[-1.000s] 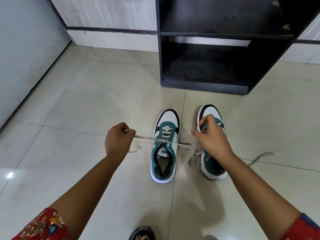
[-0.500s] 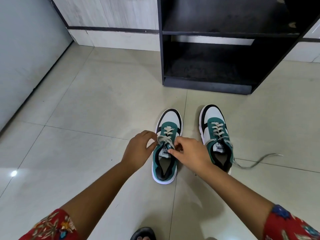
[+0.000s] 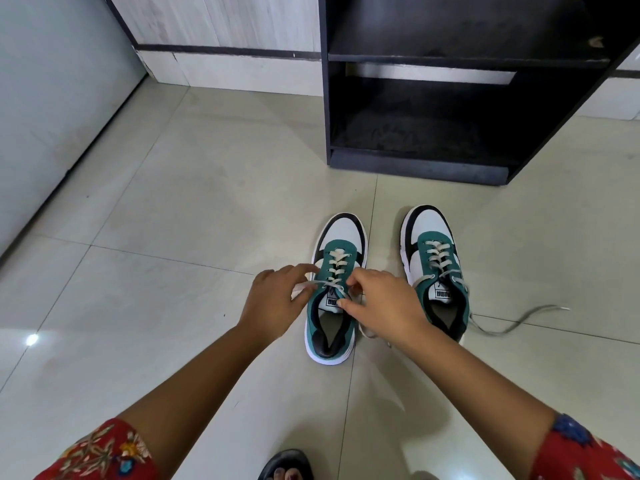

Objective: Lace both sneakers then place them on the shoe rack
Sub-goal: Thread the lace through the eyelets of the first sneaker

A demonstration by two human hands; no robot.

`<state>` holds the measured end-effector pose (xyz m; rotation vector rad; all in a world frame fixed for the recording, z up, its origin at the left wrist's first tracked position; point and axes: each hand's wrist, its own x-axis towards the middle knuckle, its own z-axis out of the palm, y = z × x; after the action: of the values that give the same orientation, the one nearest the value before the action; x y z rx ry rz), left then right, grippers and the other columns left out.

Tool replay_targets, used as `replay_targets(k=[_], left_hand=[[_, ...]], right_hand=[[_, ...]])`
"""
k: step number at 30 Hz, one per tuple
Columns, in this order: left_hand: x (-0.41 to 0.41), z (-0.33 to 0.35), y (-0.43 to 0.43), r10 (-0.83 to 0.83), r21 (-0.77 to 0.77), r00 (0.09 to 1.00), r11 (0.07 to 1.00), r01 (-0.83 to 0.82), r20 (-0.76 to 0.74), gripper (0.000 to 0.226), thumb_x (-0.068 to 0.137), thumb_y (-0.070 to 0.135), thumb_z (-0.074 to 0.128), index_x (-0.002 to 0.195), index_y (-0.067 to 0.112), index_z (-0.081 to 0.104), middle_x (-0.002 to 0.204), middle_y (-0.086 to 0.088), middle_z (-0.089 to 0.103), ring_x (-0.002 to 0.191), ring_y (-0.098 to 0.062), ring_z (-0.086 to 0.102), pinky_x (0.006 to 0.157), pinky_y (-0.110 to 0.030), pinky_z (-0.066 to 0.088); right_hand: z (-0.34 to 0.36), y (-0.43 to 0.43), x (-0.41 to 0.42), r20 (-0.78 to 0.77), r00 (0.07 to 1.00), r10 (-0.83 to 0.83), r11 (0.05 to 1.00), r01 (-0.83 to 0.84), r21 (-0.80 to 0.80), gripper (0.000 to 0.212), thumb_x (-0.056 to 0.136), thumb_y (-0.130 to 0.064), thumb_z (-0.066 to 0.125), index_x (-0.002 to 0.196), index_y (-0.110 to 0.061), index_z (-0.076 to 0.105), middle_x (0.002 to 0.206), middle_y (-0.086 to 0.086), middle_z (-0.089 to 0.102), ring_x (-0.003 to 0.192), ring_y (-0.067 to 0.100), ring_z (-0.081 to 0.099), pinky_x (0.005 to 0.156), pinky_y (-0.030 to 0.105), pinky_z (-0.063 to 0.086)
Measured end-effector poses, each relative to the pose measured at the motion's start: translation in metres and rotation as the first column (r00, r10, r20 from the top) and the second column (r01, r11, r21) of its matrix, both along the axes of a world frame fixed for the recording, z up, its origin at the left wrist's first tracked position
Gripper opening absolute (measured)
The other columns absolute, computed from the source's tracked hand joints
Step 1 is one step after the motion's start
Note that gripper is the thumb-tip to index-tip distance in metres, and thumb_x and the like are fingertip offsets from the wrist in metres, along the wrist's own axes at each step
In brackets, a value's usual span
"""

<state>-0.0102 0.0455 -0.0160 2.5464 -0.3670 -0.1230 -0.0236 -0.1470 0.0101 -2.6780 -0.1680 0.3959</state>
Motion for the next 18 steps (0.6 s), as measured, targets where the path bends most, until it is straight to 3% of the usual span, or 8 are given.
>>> replay_targets(k=[2, 4, 7, 11, 12, 14, 16, 18], left_hand=[[0.002, 0.002, 0.002, -0.019, 0.008, 0.998, 1.0, 0.019, 0.062, 0.021, 0.09, 0.031, 0.049, 0.098, 0.024, 0.068, 0.08, 0.005, 0.069, 0.071, -0.016, 0.06, 0.078, -0.034, 0.046], [0.002, 0.002, 0.004, -0.031, -0.002, 0.997, 1.0, 0.031, 0.073, 0.022, 0.088, 0.03, 0.052, 0.092, 0.021, 0.071, 0.076, 0.004, 0.068, 0.067, -0.018, 0.06, 0.069, -0.028, 0.041], [-0.002, 0.001, 0.001, 0.009, -0.019, 0.999, 1.0, -0.008, 0.048, 0.021, 0.088, 0.031, 0.054, 0.091, 0.019, 0.072, 0.078, 0.003, 0.067, 0.067, -0.018, 0.059, 0.06, -0.022, 0.035], [-0.003, -0.001, -0.001, 0.068, -0.017, 0.998, 0.998, -0.068, -0.01, 0.017, 0.09, 0.028, 0.056, 0.095, 0.02, 0.07, 0.084, 0.004, 0.066, 0.069, -0.009, 0.053, 0.056, -0.012, 0.032], [-0.004, -0.001, -0.002, 0.074, -0.016, 0.997, 0.997, -0.075, -0.019, 0.017, 0.09, 0.028, 0.056, 0.095, 0.02, 0.07, 0.086, 0.005, 0.066, 0.069, -0.008, 0.052, 0.056, -0.012, 0.032], [-0.004, -0.001, -0.002, 0.088, -0.014, 0.996, 0.996, -0.089, -0.023, 0.017, 0.09, 0.029, 0.055, 0.095, 0.02, 0.07, 0.086, 0.006, 0.065, 0.071, -0.007, 0.052, 0.056, -0.012, 0.033], [-0.004, -0.002, -0.002, 0.107, -0.014, 0.994, 0.994, -0.107, -0.012, 0.017, 0.09, 0.029, 0.056, 0.094, 0.022, 0.07, 0.086, 0.007, 0.065, 0.071, -0.009, 0.054, 0.056, -0.012, 0.033], [-0.005, -0.004, 0.0, 0.095, 0.007, 0.995, 0.995, -0.095, 0.019, 0.017, 0.09, 0.03, 0.056, 0.093, 0.022, 0.07, 0.084, 0.006, 0.066, 0.07, -0.011, 0.056, 0.055, -0.013, 0.033]], right_hand=[[-0.002, 0.003, -0.002, 0.022, 0.999, -0.028, 0.999, 0.028, 0.035, 0.02, 0.089, -0.038, 0.053, 0.098, -0.021, 0.058, 0.1, -0.003, 0.069, 0.093, 0.02, 0.062, 0.072, 0.031, 0.042], [-0.004, 0.002, -0.004, -0.057, 0.995, -0.076, 0.988, 0.083, 0.128, 0.017, 0.092, -0.033, 0.048, 0.095, -0.019, 0.056, 0.09, -0.001, 0.068, 0.082, 0.021, 0.062, 0.069, 0.032, 0.045], [-0.007, 0.004, -0.003, -0.136, 0.987, -0.082, 0.98, 0.105, 0.167, 0.02, 0.095, -0.028, 0.039, 0.092, -0.012, 0.051, 0.078, 0.003, 0.059, 0.072, 0.024, 0.054, 0.065, 0.034, 0.038], [-0.014, 0.009, 0.0, -0.241, 0.964, -0.112, 0.946, 0.177, 0.271, 0.033, 0.095, -0.025, 0.037, 0.064, -0.014, 0.04, 0.062, 0.003, 0.045, 0.064, 0.022, 0.043, 0.063, 0.034, 0.032], [-0.016, 0.009, 0.001, -0.318, 0.934, -0.164, 0.884, 0.282, 0.372, 0.037, 0.095, -0.025, 0.038, 0.059, -0.016, 0.038, 0.058, 0.002, 0.041, 0.059, 0.021, 0.04, 0.062, 0.033, 0.032], [-0.021, 0.008, 0.004, -0.498, 0.835, -0.236, 0.654, 0.515, 0.554, 0.042, 0.095, -0.028, 0.045, 0.054, -0.018, 0.036, 0.05, 0.0, 0.035, 0.047, 0.017, 0.035, 0.056, 0.03, 0.035], [-0.024, 0.007, 0.003, -0.61, 0.76, -0.222, 0.469, 0.632, 0.617, 0.043, 0.093, -0.029, 0.051, 0.053, -0.019, 0.037, 0.045, -0.003, 0.032, 0.039, 0.011, 0.032, 0.048, 0.024, 0.037], [-0.027, 0.008, -0.001, -0.66, 0.723, -0.205, 0.373, 0.681, 0.63, 0.042, 0.093, -0.026, 0.052, 0.054, -0.019, 0.037, 0.041, -0.007, 0.033, 0.037, 0.009, 0.032, 0.046, 0.022, 0.038]])
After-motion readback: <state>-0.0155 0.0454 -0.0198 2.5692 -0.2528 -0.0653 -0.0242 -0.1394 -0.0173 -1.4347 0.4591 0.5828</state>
